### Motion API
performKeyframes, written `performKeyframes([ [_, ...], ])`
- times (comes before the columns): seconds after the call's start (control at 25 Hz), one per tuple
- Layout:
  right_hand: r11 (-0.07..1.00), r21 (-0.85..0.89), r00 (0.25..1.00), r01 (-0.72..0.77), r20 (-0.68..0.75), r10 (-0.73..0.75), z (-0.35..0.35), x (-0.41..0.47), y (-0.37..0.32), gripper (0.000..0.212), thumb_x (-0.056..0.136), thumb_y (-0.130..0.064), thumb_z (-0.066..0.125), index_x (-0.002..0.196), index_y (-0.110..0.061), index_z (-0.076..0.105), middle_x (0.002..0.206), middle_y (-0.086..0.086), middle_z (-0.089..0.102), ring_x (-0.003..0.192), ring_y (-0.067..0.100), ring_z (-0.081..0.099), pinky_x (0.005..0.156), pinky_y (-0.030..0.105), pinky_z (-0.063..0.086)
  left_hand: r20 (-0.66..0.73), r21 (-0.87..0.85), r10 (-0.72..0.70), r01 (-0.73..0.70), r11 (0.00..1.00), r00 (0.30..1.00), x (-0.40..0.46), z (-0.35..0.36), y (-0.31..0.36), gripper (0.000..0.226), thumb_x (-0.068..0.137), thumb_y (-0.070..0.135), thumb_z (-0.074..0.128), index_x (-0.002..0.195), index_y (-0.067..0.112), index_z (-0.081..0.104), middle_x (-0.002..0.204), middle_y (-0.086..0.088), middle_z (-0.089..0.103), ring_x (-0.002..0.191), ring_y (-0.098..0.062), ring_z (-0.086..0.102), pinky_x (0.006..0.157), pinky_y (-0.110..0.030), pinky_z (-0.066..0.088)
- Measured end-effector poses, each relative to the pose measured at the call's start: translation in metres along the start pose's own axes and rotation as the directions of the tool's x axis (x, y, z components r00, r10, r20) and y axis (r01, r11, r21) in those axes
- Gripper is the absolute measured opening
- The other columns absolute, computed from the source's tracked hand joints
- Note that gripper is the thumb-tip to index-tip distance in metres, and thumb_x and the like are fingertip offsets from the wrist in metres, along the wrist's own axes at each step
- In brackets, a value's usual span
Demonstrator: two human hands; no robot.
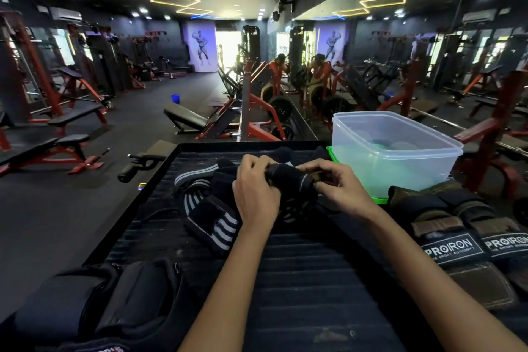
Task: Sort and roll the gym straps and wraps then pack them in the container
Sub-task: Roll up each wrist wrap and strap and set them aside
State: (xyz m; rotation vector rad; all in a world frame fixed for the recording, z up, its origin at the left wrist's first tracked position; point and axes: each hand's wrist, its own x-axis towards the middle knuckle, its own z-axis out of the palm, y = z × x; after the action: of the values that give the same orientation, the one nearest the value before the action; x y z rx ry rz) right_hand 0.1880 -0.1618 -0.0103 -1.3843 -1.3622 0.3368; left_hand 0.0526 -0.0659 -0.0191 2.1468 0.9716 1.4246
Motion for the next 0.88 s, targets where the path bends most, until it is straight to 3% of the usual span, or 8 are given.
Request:
performKeyframes([
  [0.16,0.998,0.055,0.999,-0.031,-0.016,0.031,0.005,-0.002,-0.001,0.022,0.075,-0.010,0.068,0.092,-0.025,0.072,0.090,-0.002,0.072,0.083,0.009,0.065,0.077,0.021,0.050,0.096,-0.244,-0.268,0.283,0.928,0.959,0.005,-0.007,0.005,0.018,0.083,0.000,0.057,0.084,0.017,0.061,0.064,0.001,0.064,0.058,-0.010,0.058,0.061,-0.021,0.049],
  [0.28,1.000,0.015,1.000,0.002,-0.022,-0.001,-0.002,-0.001,0.001,0.034,0.085,0.005,0.063,0.098,-0.025,0.071,0.097,-0.004,0.073,0.091,0.008,0.067,0.083,0.021,0.051,0.325,-0.582,-0.395,0.511,0.632,0.859,0.008,-0.006,0.012,0.018,0.095,0.022,0.049,0.094,0.017,0.066,0.092,-0.011,0.071,0.081,-0.025,0.070,0.064,-0.034,0.059],
  [0.36,0.998,-0.063,0.999,0.029,-0.024,-0.031,-0.003,-0.002,0.002,0.032,0.086,0.003,0.064,0.107,-0.019,0.070,0.106,-0.002,0.072,0.100,0.013,0.068,0.089,0.025,0.052,0.467,-0.627,-0.397,0.612,0.481,0.790,0.011,-0.003,0.012,0.039,0.091,0.054,0.047,0.101,0.021,0.065,0.106,-0.012,0.068,0.094,-0.028,0.068,0.066,-0.039,0.060],
  [0.44,0.973,-0.222,0.995,0.066,-0.056,-0.080,0.000,-0.003,0.007,0.033,0.082,0.003,0.067,0.108,-0.018,0.070,0.105,-0.001,0.072,0.099,0.013,0.067,0.091,0.026,0.053,0.503,-0.512,-0.352,0.600,0.615,0.790,0.009,-0.002,0.012,0.057,0.070,0.073,0.061,0.106,0.028,0.058,0.110,-0.004,0.065,0.100,-0.022,0.065,0.077,-0.043,0.059],
  [0.52,0.929,-0.358,0.987,0.098,-0.082,-0.136,0.001,-0.003,0.010,0.031,0.080,0.005,0.070,0.104,-0.013,0.072,0.101,-0.001,0.072,0.097,0.011,0.067,0.090,0.025,0.052,0.493,-0.381,-0.288,0.502,0.776,0.821,0.005,0.000,0.013,0.057,0.070,0.048,0.079,0.115,0.030,0.049,0.112,0.000,0.062,0.102,-0.017,0.062,0.086,-0.040,0.056],
  [0.64,0.929,-0.366,0.977,0.062,-0.167,-0.131,-0.004,-0.001,0.009,0.020,0.079,0.002,0.073,0.093,-0.011,0.075,0.091,-0.008,0.071,0.091,0.005,0.067,0.084,0.015,0.051,0.517,-0.404,-0.309,0.545,0.735,0.799,0.008,0.001,0.008,0.055,0.072,0.005,0.075,0.111,0.034,0.049,0.114,-0.007,0.063,0.100,-0.020,0.064,0.085,-0.039,0.057],
  [0.76,0.947,-0.322,0.958,-0.015,-0.277,-0.079,-0.008,0.000,0.006,0.012,0.083,-0.003,0.071,0.089,-0.012,0.075,0.081,-0.012,0.069,0.078,-0.009,0.062,0.071,0.005,0.044,0.572,-0.439,-0.299,0.593,0.674,0.764,0.010,-0.007,0.004,0.053,0.074,-0.010,0.064,0.106,0.031,0.056,0.113,-0.012,0.064,0.098,-0.023,0.066,0.072,-0.031,0.059],
  [0.88,0.939,-0.341,0.939,-0.032,-0.333,-0.089,-0.011,0.001,0.003,0.010,0.083,-0.004,0.070,0.088,-0.012,0.074,0.079,-0.009,0.068,0.074,-0.013,0.059,0.066,0.004,0.042,0.576,-0.391,-0.208,0.489,0.780,0.791,0.010,-0.011,0.004,0.054,0.074,-0.012,0.060,0.104,0.033,0.059,0.113,-0.009,0.065,0.101,-0.021,0.065,0.070,-0.030,0.059],
])
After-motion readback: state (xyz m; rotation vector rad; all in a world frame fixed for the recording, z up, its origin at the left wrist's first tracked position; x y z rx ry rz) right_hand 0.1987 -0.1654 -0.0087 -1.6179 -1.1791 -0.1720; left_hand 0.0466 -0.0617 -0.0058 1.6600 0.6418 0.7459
